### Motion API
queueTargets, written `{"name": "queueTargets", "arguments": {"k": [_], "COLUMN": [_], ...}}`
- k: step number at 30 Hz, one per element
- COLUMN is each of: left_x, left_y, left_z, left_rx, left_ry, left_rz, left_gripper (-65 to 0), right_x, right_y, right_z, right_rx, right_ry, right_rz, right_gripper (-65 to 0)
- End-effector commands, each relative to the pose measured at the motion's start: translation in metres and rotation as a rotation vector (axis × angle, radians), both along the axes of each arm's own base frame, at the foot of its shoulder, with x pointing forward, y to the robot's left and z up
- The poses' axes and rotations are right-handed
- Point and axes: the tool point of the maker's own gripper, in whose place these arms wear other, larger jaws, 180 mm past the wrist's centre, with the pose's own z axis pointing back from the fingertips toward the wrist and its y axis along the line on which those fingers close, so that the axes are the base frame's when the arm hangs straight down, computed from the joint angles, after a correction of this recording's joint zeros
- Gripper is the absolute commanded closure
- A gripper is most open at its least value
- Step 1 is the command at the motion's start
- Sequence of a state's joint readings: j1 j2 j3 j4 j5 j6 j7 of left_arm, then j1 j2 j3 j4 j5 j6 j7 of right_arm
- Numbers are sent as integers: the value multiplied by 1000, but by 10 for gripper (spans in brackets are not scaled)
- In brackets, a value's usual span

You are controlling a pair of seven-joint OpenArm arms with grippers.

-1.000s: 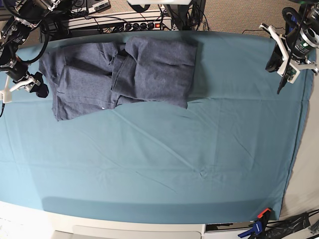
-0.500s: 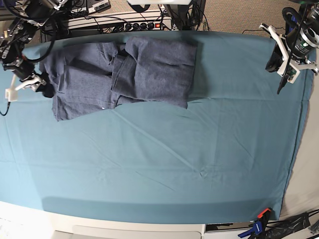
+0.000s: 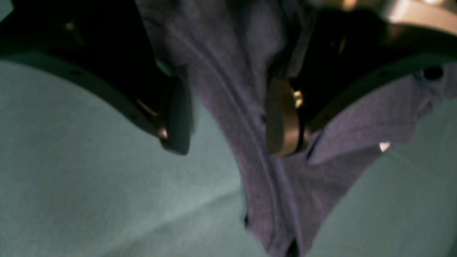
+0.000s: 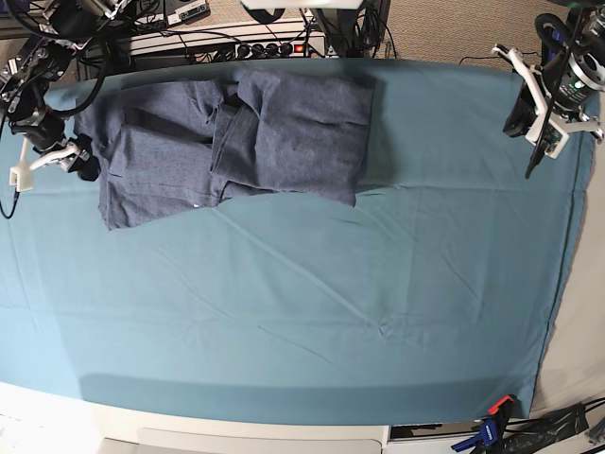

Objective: Fold the T-shirt properly
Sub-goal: 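Lower the right gripper to the bundle end and grasp the fabric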

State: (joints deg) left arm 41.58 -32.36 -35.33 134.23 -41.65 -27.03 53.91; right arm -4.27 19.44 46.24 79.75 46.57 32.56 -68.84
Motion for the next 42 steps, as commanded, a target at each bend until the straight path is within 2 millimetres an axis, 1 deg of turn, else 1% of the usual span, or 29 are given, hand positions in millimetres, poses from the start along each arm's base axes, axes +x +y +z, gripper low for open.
{"name": "queueTargets", "arguments": {"k": [1,5,11,15,18,25,34,39,42], "left_x": [3,4,4,4,4,4,4,4,4], "left_y": [-3,-3,-3,-3,-3,-3,-3,-3,-3], "left_z": [8,8,8,8,8,8,8,8,8], "left_rx": [-8,-8,-7,-7,-7,-7,-6,-4,-4], "left_ry": [-31,-32,-32,-32,-32,-32,-32,-32,-32], "left_rz": [-14,-17,-17,-17,-17,-17,-17,-16,-16], "left_gripper": [0,0,0,0,0,0,0,0,0], "right_x": [9,9,9,9,8,7,1,-2,-2], "right_y": [-7,-2,15,31,37,52,55,66,66], "right_z": [16,12,3,-2,-6,-3,-5,-2,-2], "right_rx": [-19,-2,49,108,126,178,193,224,224], "right_ry": [-54,-54,-58,-65,-61,-77,-60,-81,-80], "right_rz": [-2,-3,-1,8,9,68,83,140,141], "right_gripper": [-355,-355,-355,-355,-355,-355,-355,-354,-354]}}
